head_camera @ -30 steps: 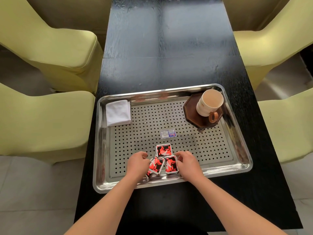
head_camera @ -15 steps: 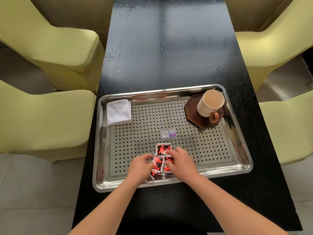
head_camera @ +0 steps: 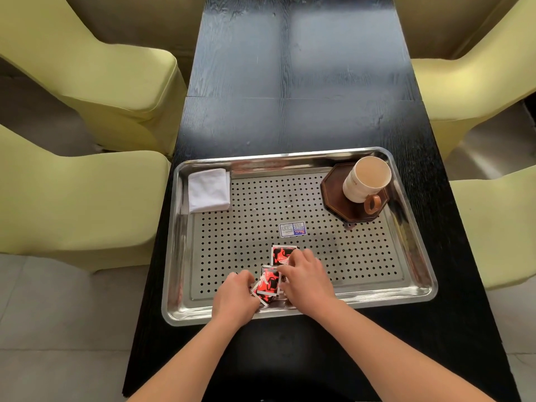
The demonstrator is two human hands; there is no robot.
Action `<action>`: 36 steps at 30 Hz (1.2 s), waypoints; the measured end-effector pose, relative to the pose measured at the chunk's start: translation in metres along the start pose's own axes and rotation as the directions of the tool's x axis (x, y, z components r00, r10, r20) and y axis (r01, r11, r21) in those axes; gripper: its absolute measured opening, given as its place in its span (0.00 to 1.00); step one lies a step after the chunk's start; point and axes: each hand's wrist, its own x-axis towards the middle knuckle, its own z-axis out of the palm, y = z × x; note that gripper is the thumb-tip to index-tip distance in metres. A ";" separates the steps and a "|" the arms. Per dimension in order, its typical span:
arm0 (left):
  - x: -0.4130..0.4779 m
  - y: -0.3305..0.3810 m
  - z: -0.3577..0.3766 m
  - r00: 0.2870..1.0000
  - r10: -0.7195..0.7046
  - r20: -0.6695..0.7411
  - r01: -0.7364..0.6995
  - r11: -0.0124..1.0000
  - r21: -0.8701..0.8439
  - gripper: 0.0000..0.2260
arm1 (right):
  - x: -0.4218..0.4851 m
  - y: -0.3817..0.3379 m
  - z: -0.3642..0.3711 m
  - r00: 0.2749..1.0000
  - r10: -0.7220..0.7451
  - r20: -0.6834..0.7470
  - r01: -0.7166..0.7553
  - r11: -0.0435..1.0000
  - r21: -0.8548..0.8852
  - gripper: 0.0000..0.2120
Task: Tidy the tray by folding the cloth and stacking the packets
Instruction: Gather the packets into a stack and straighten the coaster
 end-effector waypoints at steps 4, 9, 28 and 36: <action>-0.003 0.005 0.000 0.999 0.050 -0.016 -0.048 0.995 0.083 0.16 | -0.004 -0.007 0.006 0.997 -0.079 0.007 0.079 0.995 -0.053 0.15; -0.003 0.006 -0.002 0.999 -0.031 -0.013 0.032 0.996 0.089 0.12 | -0.003 -0.016 0.009 0.996 -0.090 0.007 0.090 0.996 -0.022 0.16; 0.032 0.000 -0.011 0.806 0.566 0.172 -0.574 0.676 0.462 0.29 | -0.015 0.024 0.003 0.965 0.244 0.094 -0.259 0.942 0.213 0.27; 0.025 -0.007 -0.006 0.842 0.535 0.067 -0.516 0.763 0.390 0.22 | -0.018 0.030 0.005 0.958 0.274 0.090 -0.288 0.922 0.258 0.28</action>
